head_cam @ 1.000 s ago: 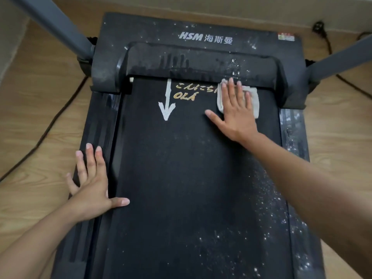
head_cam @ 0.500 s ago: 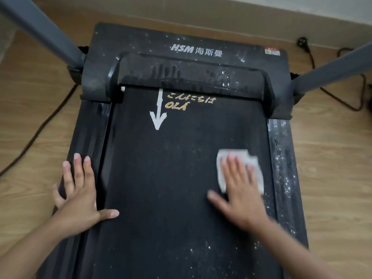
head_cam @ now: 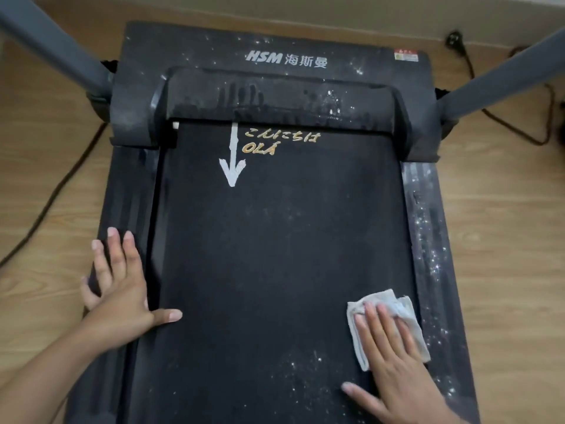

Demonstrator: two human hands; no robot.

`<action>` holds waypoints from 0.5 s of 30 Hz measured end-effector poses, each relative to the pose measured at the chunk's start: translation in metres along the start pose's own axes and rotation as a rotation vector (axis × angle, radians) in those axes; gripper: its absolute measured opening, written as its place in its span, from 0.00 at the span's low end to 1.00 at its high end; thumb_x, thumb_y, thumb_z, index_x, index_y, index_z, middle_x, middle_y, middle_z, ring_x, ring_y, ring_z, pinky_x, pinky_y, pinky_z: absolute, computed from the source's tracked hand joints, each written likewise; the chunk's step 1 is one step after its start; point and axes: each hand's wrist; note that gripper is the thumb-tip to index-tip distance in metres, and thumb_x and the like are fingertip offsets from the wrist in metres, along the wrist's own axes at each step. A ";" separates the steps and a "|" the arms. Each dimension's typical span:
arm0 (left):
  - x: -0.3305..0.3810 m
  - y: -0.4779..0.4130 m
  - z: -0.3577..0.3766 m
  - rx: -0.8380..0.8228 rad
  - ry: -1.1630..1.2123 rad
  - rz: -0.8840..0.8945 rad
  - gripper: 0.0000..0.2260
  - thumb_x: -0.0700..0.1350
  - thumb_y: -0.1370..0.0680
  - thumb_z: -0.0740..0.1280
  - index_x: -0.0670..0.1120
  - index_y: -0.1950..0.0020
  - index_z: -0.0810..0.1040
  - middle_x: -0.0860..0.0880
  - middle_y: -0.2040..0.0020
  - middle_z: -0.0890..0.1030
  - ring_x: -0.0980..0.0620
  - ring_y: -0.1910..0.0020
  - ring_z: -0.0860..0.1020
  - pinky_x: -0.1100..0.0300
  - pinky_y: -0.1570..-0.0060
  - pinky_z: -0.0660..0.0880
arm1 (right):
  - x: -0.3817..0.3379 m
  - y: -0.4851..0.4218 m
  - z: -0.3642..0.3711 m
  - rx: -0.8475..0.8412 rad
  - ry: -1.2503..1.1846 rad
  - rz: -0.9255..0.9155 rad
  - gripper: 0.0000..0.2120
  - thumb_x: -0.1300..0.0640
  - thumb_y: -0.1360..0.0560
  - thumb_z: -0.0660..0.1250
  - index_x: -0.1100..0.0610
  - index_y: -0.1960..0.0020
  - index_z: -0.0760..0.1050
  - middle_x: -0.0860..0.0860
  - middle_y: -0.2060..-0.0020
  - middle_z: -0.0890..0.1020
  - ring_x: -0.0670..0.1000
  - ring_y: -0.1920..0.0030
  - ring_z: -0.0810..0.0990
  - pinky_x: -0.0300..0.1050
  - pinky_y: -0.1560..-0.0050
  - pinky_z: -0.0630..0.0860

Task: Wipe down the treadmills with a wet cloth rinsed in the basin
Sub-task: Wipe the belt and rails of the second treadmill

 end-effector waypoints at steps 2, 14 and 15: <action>0.003 0.002 -0.002 -0.018 0.003 0.015 0.76 0.67 0.39 0.81 0.49 0.25 0.18 0.53 0.30 0.13 0.48 0.28 0.16 0.35 0.23 0.39 | 0.014 -0.020 -0.002 0.017 -0.008 -0.009 0.46 0.26 0.19 0.52 0.59 0.15 0.53 0.56 0.15 0.54 0.59 0.15 0.52 0.63 0.20 0.54; 0.004 0.002 0.001 0.015 0.000 0.028 0.75 0.67 0.39 0.81 0.50 0.23 0.20 0.55 0.29 0.14 0.48 0.27 0.17 0.34 0.23 0.39 | 0.072 -0.214 -0.053 0.135 -0.145 0.376 0.51 0.21 0.23 0.44 0.55 0.14 0.38 0.57 0.15 0.40 0.59 0.15 0.37 0.65 0.17 0.41; 0.004 0.002 0.001 0.013 -0.004 0.027 0.75 0.67 0.39 0.81 0.50 0.23 0.20 0.55 0.29 0.14 0.48 0.27 0.17 0.34 0.23 0.39 | 0.055 -0.176 -0.044 0.109 -0.142 0.347 0.51 0.22 0.23 0.45 0.55 0.14 0.38 0.56 0.15 0.40 0.59 0.15 0.36 0.66 0.17 0.42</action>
Point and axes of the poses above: each hand's wrist, its own y-axis away from the middle knuckle, its own z-axis out of the palm, x = y × z
